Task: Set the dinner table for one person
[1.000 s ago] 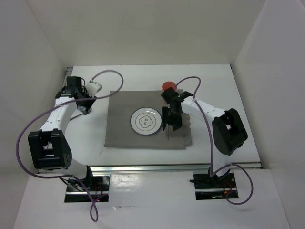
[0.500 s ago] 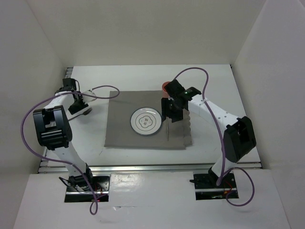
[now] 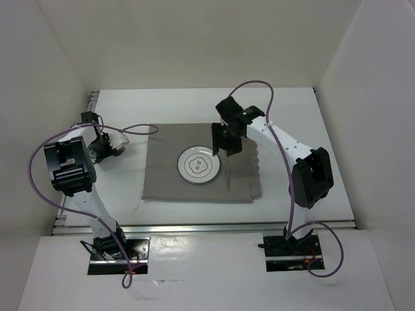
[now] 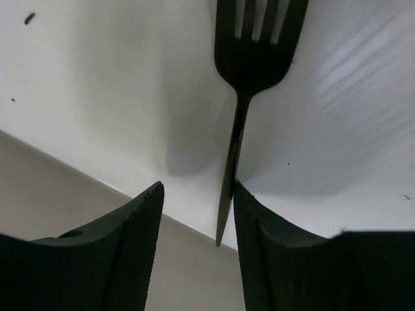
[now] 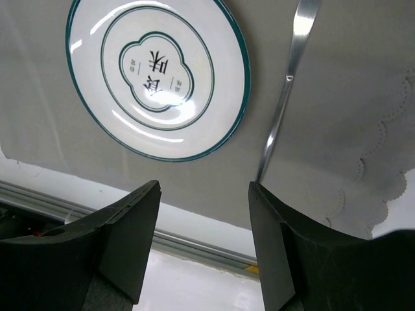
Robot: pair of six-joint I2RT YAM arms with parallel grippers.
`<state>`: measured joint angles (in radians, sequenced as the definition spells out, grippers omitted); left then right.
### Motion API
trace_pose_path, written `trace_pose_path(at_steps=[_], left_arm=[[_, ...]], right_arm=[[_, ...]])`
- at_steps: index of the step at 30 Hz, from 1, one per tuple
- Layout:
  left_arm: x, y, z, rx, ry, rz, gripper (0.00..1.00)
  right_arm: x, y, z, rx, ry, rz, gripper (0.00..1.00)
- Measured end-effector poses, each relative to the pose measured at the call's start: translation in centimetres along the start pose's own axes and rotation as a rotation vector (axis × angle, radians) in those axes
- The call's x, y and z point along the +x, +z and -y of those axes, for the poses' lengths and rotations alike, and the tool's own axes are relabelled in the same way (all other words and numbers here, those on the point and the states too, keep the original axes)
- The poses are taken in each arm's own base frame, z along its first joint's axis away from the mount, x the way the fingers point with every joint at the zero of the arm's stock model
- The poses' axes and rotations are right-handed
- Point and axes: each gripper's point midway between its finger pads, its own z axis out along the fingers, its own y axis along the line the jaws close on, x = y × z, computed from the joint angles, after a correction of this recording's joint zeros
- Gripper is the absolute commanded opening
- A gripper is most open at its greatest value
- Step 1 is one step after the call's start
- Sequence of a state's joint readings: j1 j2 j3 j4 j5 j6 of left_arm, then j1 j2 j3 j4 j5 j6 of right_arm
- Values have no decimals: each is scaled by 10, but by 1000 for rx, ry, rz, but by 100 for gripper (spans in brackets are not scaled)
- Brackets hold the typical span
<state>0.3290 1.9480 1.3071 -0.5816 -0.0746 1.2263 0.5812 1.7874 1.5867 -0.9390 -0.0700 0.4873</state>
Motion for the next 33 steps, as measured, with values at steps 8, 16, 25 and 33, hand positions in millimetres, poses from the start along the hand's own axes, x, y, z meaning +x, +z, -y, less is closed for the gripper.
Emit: trace_pose_path(at_steps=[8,16,25,33], left_arm=[[-3,5,1,138,-1,-19,41],[3,8,21,282,-22,-66,12],[-7,2,19,348,-345,-15,0],[-56,-20,53,533,-880,195,0]], right_arm=[[-3,6,-2,24,-25,-20,65],[-5,1,4,59,-36,-10,65],[-12,-18,7,72,-35,51,65],[-9,-28,10,77,-3,81,65]])
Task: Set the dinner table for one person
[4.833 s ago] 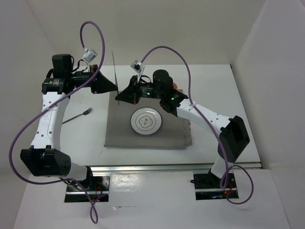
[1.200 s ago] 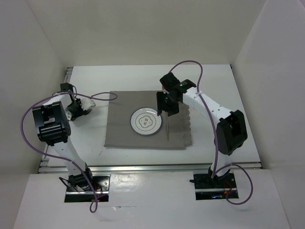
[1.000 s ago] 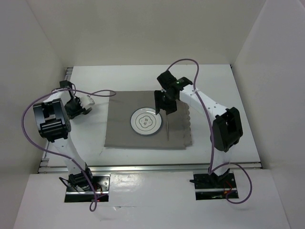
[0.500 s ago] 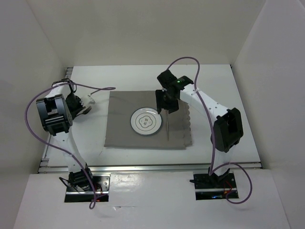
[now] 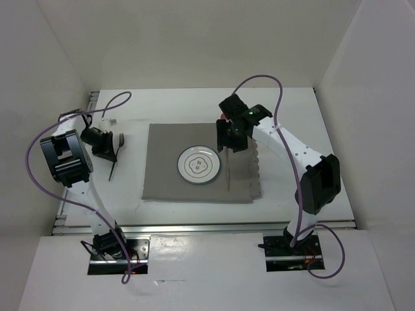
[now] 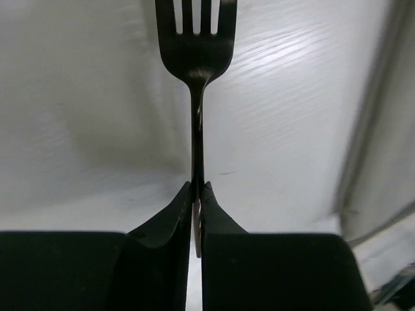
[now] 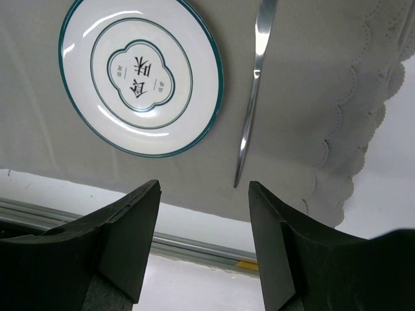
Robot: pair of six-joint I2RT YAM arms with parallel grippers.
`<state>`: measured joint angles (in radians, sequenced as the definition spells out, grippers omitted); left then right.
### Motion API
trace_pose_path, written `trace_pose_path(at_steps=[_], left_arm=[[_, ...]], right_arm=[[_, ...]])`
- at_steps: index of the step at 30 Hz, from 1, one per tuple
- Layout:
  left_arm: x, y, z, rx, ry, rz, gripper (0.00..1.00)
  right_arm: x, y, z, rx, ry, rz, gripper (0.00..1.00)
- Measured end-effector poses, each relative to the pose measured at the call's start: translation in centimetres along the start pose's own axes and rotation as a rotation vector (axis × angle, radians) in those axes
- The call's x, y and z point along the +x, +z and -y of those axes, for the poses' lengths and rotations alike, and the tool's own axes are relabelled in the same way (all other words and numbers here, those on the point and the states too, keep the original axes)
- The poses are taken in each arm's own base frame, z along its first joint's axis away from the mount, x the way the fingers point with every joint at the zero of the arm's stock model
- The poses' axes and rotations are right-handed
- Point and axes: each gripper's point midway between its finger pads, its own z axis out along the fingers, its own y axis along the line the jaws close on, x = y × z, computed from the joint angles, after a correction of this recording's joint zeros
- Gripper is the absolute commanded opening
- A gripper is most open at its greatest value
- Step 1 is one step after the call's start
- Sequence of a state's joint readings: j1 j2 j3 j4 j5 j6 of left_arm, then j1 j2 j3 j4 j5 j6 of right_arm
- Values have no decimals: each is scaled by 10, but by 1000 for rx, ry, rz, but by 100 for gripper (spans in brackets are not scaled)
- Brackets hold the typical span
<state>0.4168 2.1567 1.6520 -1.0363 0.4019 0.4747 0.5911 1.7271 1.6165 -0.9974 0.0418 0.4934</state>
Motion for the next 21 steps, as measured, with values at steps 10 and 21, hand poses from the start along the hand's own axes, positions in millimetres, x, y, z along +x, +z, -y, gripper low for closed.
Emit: trace_pose_path(at_steps=[10,21], left_arm=[[-53,-73,75,26,-125,280,0],[-36,-12,208,42,-124,65,0]], right_arm=[[15,-18,13,10,65,39,65],[15,-39,22,20,120,114,66]])
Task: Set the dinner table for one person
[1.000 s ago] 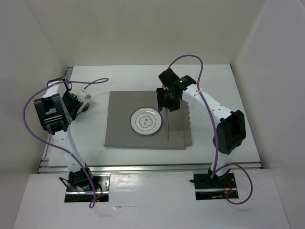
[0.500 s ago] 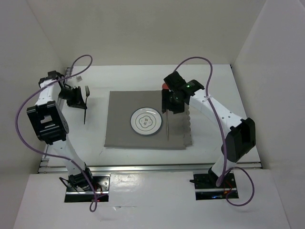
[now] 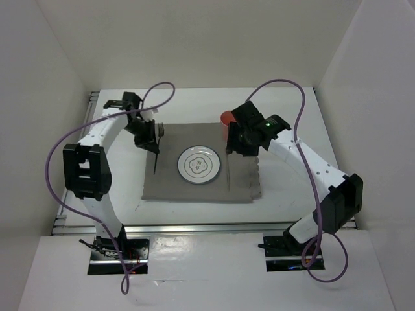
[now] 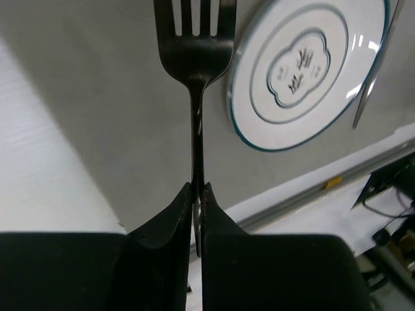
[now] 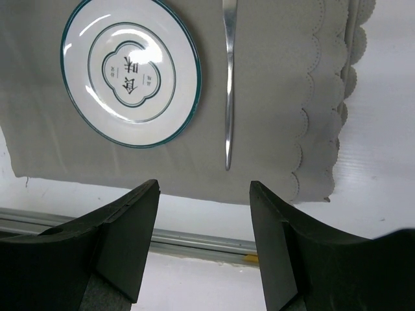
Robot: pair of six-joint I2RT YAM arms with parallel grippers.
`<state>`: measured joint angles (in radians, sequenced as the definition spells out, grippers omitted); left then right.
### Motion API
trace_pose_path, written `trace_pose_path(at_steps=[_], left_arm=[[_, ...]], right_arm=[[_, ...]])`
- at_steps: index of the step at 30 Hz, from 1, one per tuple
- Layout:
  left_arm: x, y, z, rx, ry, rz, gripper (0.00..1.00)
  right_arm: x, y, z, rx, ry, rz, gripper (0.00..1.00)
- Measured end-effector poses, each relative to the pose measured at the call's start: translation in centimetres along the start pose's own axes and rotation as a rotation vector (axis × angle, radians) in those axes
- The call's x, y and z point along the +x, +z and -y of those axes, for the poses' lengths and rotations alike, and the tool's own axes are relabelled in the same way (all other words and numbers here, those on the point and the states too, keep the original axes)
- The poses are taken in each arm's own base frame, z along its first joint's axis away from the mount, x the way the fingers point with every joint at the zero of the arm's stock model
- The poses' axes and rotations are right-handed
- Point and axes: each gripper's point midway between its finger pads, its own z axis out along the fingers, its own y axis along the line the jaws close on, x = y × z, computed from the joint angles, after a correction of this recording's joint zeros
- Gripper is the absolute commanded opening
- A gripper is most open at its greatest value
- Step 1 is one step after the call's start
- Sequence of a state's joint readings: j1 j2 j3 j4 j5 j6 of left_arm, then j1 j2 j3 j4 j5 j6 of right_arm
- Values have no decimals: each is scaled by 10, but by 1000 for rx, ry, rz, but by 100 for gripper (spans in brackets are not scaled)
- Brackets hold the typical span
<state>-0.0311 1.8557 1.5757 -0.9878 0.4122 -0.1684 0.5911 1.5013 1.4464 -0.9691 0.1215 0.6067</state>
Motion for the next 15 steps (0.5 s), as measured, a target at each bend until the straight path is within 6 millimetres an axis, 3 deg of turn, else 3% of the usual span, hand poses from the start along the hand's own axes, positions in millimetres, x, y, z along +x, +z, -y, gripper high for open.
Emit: trace_pose_path(at_steps=[3,5,15], left_arm=[[19,18,23,-21,9,-62,0],[25,26,26,-50,-6,-75,0],[52,82,-5,-215,-112,-151,0]], right_arm=[[2,-2,3,5,13,7,67],[3,-3,5,12,22,10,68],[6,-6,12,26,32,22,68]])
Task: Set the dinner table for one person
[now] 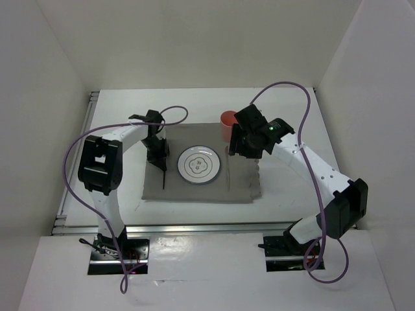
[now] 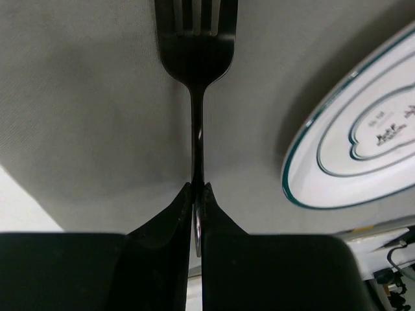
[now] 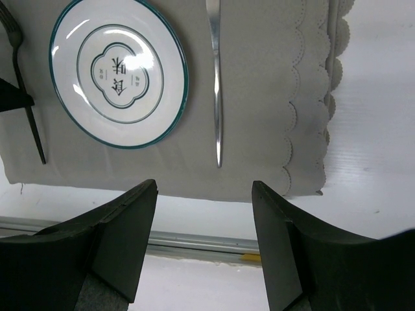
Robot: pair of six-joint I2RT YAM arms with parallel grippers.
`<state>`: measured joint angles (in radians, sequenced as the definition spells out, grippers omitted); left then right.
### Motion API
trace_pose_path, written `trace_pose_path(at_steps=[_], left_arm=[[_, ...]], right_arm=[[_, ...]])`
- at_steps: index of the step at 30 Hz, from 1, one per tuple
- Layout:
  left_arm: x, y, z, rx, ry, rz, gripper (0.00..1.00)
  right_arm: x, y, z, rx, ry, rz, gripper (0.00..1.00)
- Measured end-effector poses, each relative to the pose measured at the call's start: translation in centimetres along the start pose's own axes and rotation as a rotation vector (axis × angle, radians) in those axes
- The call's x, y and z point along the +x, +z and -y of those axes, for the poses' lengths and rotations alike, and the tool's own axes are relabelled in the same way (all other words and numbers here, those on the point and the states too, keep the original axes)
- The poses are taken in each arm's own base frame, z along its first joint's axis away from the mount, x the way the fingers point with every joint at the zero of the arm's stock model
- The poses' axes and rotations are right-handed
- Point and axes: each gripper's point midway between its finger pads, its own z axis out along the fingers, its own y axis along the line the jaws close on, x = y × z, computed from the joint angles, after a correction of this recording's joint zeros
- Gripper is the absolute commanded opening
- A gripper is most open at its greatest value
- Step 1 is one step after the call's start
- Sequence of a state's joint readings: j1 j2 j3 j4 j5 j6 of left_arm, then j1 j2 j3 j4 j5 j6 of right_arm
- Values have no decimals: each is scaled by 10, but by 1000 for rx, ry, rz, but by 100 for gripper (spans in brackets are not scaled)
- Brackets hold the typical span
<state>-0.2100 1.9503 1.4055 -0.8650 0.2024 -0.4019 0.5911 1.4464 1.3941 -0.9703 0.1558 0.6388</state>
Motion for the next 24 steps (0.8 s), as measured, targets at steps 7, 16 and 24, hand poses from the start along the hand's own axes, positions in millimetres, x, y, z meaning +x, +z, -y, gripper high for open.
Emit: trace_pose_path(at_steps=[7,16,24], left_arm=[[-8,10,0,-35,-1,35,0],[-13,13,-3,-52,5,52,50],[-13,11,-1,-39,16,42,100]], right_arm=[[-1,-2,2,4,1,9,68],[1,-3,3,5,1,11,68],[1,-3,4,6,1,11,70]])
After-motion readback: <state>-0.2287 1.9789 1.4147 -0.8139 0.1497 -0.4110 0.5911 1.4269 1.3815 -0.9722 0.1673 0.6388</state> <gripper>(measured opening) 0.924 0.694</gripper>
